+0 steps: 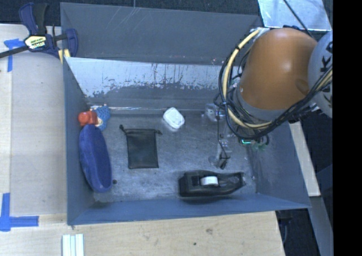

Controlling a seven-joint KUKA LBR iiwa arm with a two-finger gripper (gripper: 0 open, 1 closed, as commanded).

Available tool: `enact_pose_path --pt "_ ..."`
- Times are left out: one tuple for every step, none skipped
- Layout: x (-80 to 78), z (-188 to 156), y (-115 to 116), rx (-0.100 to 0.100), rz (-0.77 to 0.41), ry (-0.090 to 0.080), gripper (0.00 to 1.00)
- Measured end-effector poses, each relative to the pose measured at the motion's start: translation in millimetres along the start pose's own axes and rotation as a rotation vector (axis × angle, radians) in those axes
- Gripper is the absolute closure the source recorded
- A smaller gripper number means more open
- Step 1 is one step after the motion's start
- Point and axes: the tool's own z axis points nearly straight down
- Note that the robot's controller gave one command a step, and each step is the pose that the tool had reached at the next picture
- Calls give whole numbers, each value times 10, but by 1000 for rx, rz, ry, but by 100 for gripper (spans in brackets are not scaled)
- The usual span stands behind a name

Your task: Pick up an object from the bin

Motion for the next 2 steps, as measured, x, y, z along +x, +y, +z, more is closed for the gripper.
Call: enact_pose_path --pt "57 1197 -581 0 -334 7 0" --pt "229 1155 -435 4 -303 0 0"
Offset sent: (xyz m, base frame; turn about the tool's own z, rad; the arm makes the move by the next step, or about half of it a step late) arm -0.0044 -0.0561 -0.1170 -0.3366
